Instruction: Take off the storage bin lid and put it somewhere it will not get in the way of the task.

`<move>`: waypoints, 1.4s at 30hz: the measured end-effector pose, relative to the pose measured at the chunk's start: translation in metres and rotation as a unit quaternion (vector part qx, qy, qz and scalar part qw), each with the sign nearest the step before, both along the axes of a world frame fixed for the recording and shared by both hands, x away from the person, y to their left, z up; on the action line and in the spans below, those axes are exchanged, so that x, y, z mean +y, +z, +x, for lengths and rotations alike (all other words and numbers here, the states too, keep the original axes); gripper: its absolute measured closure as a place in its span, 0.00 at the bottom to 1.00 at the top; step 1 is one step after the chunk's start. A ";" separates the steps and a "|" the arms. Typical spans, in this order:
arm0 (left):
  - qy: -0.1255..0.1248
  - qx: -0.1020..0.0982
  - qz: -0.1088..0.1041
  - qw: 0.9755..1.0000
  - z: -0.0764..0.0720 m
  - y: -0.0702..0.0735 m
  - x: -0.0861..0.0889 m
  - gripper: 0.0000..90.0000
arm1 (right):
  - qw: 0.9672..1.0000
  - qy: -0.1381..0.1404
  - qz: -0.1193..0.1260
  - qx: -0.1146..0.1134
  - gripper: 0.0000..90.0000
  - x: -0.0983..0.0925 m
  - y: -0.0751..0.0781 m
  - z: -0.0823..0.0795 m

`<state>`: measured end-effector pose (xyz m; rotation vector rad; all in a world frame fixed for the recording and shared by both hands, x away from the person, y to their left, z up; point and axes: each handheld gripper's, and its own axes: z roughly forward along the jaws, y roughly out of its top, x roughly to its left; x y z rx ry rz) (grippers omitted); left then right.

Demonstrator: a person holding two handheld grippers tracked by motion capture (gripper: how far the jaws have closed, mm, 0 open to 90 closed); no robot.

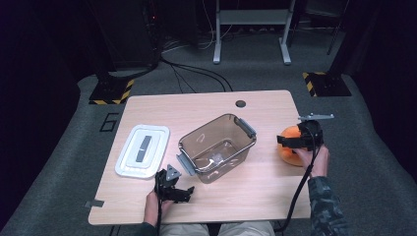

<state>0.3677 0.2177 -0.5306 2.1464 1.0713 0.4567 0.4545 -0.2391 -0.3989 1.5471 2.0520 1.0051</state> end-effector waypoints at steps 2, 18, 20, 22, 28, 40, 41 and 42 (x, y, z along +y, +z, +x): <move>0.000 0.000 0.000 1.000 0.000 0.000 0.000 0.01 | 1.000 -0.009 -0.005 0.001 0.00 -0.005 -0.002 0.003; 0.000 0.000 -0.002 1.000 0.000 0.000 0.000 0.01 | 0.995 -0.085 0.006 0.057 0.00 -0.032 -0.025 0.022; 0.000 0.001 -0.002 1.000 0.000 0.000 0.000 0.01 | 0.994 -0.091 0.004 0.066 0.00 -0.032 -0.029 0.023; 0.000 0.001 -0.001 1.000 0.000 0.000 0.000 0.01 | 0.992 -0.096 0.008 0.076 0.00 -0.034 -0.036 0.024; 0.000 0.001 -0.001 1.000 0.000 0.000 0.000 0.01 | 0.991 -0.104 0.019 0.076 0.16 -0.038 -0.046 0.022; -0.001 0.001 0.001 1.000 0.000 0.000 0.000 0.01 | 0.993 -0.090 0.029 0.067 0.61 -0.039 -0.053 0.019; -0.001 0.001 0.001 1.000 0.000 0.000 0.000 0.01 | 0.994 -0.089 0.028 0.064 0.63 -0.039 -0.053 0.018; -0.002 0.000 0.002 1.000 0.000 0.000 0.000 0.01 | 0.994 -0.090 0.028 0.061 0.64 -0.039 -0.053 0.018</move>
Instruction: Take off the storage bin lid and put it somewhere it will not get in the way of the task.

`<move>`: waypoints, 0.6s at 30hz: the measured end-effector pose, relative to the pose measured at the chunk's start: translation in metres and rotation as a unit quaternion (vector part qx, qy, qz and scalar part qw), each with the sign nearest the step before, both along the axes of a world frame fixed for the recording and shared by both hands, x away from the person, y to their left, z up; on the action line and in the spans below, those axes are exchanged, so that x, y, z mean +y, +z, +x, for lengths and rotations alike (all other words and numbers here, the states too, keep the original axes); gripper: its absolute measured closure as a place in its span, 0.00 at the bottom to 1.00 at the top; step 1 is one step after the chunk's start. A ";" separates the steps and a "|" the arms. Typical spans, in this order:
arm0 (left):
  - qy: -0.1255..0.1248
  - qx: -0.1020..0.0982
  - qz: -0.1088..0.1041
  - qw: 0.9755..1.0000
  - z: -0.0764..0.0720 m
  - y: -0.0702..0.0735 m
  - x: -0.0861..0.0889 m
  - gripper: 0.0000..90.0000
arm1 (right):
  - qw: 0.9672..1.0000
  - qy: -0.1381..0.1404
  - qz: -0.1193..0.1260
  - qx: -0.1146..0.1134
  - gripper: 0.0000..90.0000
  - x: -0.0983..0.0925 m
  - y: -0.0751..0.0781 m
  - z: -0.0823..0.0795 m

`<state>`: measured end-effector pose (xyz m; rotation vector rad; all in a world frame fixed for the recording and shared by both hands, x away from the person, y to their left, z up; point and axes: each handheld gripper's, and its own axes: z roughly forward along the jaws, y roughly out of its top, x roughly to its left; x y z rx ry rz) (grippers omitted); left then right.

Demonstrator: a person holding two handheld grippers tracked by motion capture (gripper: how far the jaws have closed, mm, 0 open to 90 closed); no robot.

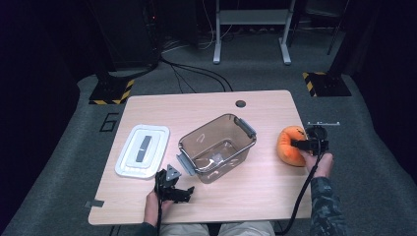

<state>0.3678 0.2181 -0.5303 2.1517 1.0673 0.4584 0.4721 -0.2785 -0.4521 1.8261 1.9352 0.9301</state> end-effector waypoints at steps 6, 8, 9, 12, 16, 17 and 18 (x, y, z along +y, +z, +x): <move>0.000 0.000 0.000 1.000 0.000 0.000 0.000 0.01 | 1.000 0.001 -0.008 -0.018 0.67 0.003 0.001 -0.003; 0.000 0.000 0.000 1.000 0.000 0.000 0.000 0.01 | 1.000 0.003 -0.011 -0.024 0.68 0.002 0.003 -0.003; -0.001 0.000 0.000 1.000 0.000 0.000 0.000 0.01 | 1.000 0.001 -0.009 -0.025 0.68 0.003 0.004 -0.003; -0.001 0.000 0.000 1.000 0.000 0.000 0.000 0.01 | 0.999 0.008 -0.012 -0.031 0.68 0.003 0.009 -0.004; 0.000 0.000 0.000 1.000 0.000 0.000 0.000 0.01 | 0.999 0.015 -0.017 -0.045 0.68 0.005 0.016 -0.006; -0.001 0.000 0.000 1.000 0.000 0.000 0.000 0.01 | 0.999 0.018 -0.020 -0.047 0.68 0.006 0.017 -0.007; 0.000 0.000 0.000 1.000 0.000 0.000 0.000 0.01 | 0.998 0.020 -0.022 -0.049 0.68 0.007 0.018 -0.007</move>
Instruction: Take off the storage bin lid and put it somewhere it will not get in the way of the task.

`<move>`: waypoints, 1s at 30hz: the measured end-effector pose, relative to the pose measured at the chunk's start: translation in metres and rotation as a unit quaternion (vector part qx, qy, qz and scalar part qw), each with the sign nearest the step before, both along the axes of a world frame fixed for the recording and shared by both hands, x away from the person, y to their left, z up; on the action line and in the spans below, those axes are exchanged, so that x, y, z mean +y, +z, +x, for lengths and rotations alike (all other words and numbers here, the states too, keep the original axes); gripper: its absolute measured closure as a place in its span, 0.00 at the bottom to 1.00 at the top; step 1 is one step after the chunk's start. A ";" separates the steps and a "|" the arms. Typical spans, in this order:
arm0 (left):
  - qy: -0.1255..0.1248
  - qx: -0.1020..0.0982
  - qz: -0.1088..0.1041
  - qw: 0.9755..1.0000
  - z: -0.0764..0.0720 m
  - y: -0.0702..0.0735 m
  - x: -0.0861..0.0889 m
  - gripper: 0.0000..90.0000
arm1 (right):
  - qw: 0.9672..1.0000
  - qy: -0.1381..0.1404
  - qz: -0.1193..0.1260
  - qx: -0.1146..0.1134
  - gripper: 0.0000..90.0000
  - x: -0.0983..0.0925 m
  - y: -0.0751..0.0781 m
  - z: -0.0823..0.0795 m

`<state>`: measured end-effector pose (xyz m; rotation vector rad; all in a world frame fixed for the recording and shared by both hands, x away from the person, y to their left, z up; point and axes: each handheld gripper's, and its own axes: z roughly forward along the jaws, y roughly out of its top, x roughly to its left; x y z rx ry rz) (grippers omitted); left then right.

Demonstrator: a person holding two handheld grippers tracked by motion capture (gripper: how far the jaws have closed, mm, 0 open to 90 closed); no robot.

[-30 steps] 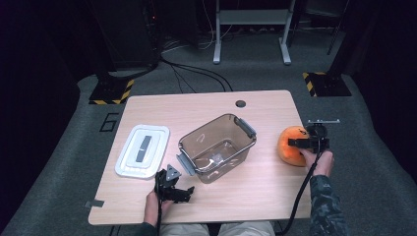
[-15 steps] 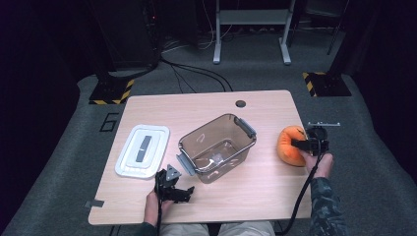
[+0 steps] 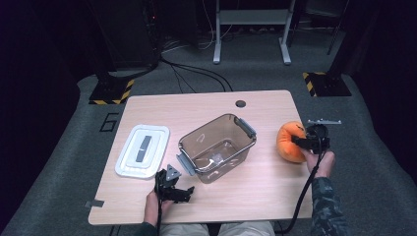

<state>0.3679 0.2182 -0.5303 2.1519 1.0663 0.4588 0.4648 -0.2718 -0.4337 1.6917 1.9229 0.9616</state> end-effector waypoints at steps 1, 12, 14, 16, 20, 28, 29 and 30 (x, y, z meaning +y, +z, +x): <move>0.000 0.000 0.000 1.000 0.000 0.000 0.000 0.01 | 1.000 0.001 -0.001 -0.001 0.68 0.000 0.001 0.000; 0.000 0.000 0.000 1.000 0.000 0.000 0.000 0.01 | 1.000 0.022 -0.016 -0.013 0.68 0.009 0.014 -0.002; 0.001 0.001 0.000 1.000 0.000 0.000 0.000 0.01 | 0.999 0.024 -0.016 -0.014 0.68 0.010 0.016 -0.003; 0.000 0.000 0.000 1.000 0.000 0.000 0.000 0.01 | 0.999 0.030 -0.021 -0.017 0.68 0.013 0.019 -0.003; 0.000 0.000 0.000 1.000 0.000 0.000 0.000 0.01 | 0.999 0.036 -0.026 -0.021 0.68 0.016 0.024 -0.004; 0.000 0.000 0.000 1.000 0.000 0.000 0.000 0.01 | 0.997 0.055 -0.037 -0.034 0.68 0.023 0.039 -0.005; 0.000 0.000 0.000 1.000 0.000 0.000 0.000 0.01 | 0.997 0.058 -0.038 -0.036 0.68 0.024 0.040 -0.005; 0.000 0.000 0.000 1.000 0.000 0.000 0.000 0.01 | 0.997 0.059 -0.039 -0.038 0.68 0.025 0.042 -0.006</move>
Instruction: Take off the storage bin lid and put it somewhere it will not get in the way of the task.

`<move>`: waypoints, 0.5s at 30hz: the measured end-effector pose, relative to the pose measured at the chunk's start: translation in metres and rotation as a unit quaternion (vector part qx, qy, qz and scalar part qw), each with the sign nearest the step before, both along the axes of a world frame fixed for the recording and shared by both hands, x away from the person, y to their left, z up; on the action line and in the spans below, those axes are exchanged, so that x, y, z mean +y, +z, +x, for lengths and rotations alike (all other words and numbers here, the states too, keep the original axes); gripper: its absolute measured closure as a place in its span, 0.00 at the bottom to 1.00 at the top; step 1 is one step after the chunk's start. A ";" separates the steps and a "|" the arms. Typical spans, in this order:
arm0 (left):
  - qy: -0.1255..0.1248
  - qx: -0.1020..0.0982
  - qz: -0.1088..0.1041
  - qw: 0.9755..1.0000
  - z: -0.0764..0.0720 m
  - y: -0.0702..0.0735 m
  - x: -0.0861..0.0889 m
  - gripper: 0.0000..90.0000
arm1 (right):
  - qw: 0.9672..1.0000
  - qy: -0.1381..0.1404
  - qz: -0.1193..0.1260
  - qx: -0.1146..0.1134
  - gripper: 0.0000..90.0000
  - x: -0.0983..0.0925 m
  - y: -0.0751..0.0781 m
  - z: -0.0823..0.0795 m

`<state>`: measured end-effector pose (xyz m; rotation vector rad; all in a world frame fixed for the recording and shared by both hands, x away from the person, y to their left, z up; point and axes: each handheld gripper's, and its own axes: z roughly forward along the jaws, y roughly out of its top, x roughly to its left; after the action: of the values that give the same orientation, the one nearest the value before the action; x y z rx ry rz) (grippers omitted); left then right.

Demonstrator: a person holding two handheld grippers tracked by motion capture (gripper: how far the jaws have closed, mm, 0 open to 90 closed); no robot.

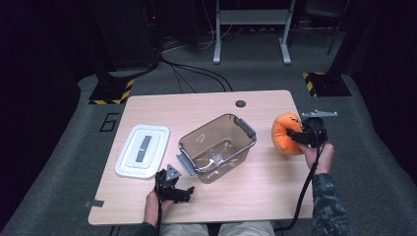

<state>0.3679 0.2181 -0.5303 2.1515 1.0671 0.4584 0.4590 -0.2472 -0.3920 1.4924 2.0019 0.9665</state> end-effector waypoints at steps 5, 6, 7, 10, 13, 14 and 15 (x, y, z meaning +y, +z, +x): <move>0.000 0.000 0.000 1.000 0.000 0.000 0.000 0.01 | 1.000 0.007 -0.002 -0.006 0.68 0.004 0.007 -0.001; 0.000 0.000 0.000 1.000 0.000 0.000 0.000 0.01 | 1.000 0.010 -0.004 -0.007 0.68 0.004 0.008 -0.001; 0.000 0.000 0.000 1.000 0.000 0.000 0.000 0.01 | 1.000 0.010 -0.004 -0.010 0.68 0.005 0.009 -0.001; 0.000 0.000 0.000 1.000 0.000 0.000 0.000 0.01 | 1.000 0.016 -0.006 -0.012 0.68 0.007 0.015 -0.002; 0.000 0.000 0.000 1.000 0.000 0.000 0.000 0.01 | 1.000 0.021 -0.009 -0.016 0.68 0.009 0.020 -0.002; 0.000 0.000 0.000 1.000 0.000 0.000 0.000 0.01 | 1.000 0.022 -0.010 -0.018 0.68 0.010 0.022 -0.002; 0.001 0.000 -0.001 1.000 0.000 0.000 0.000 0.01 | 0.999 0.024 -0.011 -0.018 0.68 0.010 0.024 -0.003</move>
<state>0.3678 0.2180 -0.5304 2.1491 1.0690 0.4573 0.4563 -0.2368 -0.3682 1.4110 2.0245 0.9808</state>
